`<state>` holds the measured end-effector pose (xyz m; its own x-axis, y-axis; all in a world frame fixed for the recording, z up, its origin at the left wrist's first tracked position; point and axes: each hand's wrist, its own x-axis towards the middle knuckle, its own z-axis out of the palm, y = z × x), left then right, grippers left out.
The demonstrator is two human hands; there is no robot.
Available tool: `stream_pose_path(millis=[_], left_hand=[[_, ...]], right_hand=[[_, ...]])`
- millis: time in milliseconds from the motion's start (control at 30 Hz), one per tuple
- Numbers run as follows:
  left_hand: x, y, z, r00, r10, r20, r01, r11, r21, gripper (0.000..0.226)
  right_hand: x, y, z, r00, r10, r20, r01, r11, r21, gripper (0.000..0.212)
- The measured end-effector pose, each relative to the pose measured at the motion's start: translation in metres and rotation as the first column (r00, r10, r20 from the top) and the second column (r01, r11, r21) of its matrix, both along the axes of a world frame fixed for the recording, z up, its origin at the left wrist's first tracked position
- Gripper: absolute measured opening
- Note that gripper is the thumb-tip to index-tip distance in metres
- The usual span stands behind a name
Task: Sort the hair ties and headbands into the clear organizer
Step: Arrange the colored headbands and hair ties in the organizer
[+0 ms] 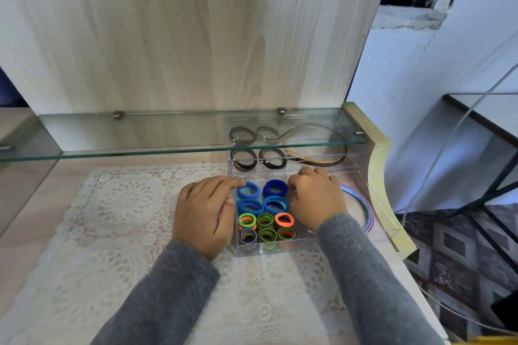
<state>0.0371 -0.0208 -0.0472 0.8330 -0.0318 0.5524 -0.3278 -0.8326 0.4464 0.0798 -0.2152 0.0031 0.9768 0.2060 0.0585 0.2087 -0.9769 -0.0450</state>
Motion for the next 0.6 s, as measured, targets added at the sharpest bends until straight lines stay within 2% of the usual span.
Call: stream_pose_path(millis=[300,600], left_hand=[[-0.0002,-0.0004,0.0,1.0,0.007,-0.011,-0.007,1.0,0.009,0.038],[-0.0005,-0.0007,0.0003,0.999,0.03,-0.018,-0.03,0.999,0.012,0.04]], right_hand=[[-0.0045,0.0103,0.0017,1.0,0.022,0.02,-0.021,0.998,-0.056,0.029],[-0.0073,0.0027,0.0034,1.0,-0.026,0.007,0.026,0.999,0.024,0.025]])
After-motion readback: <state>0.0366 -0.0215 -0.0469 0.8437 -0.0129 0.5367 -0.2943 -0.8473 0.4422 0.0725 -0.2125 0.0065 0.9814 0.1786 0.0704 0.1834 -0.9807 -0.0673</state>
